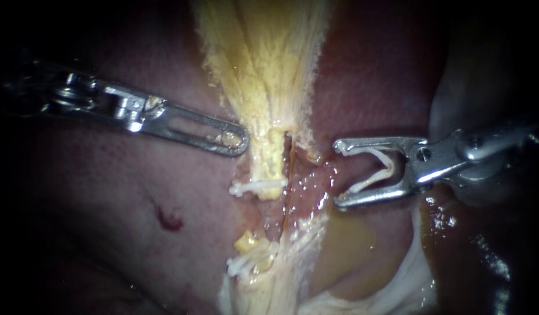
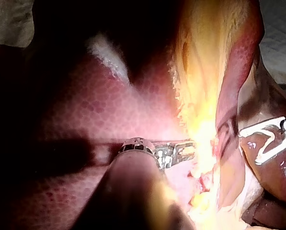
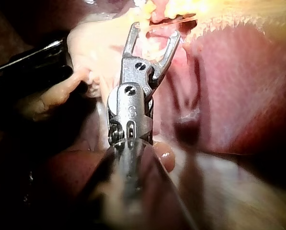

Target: Clipping first clip right tube

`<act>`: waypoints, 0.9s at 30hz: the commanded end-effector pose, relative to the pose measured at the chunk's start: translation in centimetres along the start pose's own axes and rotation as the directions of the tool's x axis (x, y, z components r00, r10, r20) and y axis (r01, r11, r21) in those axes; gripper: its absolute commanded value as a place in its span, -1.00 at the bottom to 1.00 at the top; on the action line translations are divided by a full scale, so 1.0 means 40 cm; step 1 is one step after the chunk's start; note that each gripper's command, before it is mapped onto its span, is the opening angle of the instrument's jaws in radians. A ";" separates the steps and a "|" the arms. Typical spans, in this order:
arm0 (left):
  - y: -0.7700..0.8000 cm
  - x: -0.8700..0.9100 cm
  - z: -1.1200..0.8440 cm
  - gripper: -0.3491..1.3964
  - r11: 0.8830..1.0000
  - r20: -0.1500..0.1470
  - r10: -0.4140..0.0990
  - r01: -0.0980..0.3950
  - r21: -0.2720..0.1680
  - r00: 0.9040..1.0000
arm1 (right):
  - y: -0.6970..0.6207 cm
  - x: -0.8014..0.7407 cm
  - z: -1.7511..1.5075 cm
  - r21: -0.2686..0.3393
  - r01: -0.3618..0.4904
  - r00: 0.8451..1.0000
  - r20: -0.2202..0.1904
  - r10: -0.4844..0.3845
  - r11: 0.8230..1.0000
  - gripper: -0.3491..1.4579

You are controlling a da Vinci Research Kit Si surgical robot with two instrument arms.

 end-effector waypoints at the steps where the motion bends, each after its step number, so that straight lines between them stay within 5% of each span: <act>1: -0.0001 0.0000 -0.0005 -1.00 1.000 0.000 0.000 0.000 0.000 1.000 | 0.0000 0.0000 0.0000 0.001 0.000 1.000 0.000 0.000 1.000 -0.06; 11: -0.0031 -0.0022 -0.0102 -1.00 1.000 -0.003 -0.007 0.007 -0.001 1.000 | 0.0000 -0.0001 0.0001 0.001 0.000 1.000 0.000 0.000 1.000 -0.06; 19: -0.0056 -0.0059 -0.0220 -1.00 1.000 0.044 -0.021 0.021 0.009 0.999 | -0.0001 -0.0001 0.0001 0.001 0.000 1.000 0.000 0.000 1.000 -0.06; 27: -0.0061 -0.0061 -0.0235 -1.00 1.000 0.050 -0.023 0.023 0.010 0.998 | -0.0004 -0.0002 0.0007 0.004 0.002 1.000 0.000 -0.002 1.000 -0.06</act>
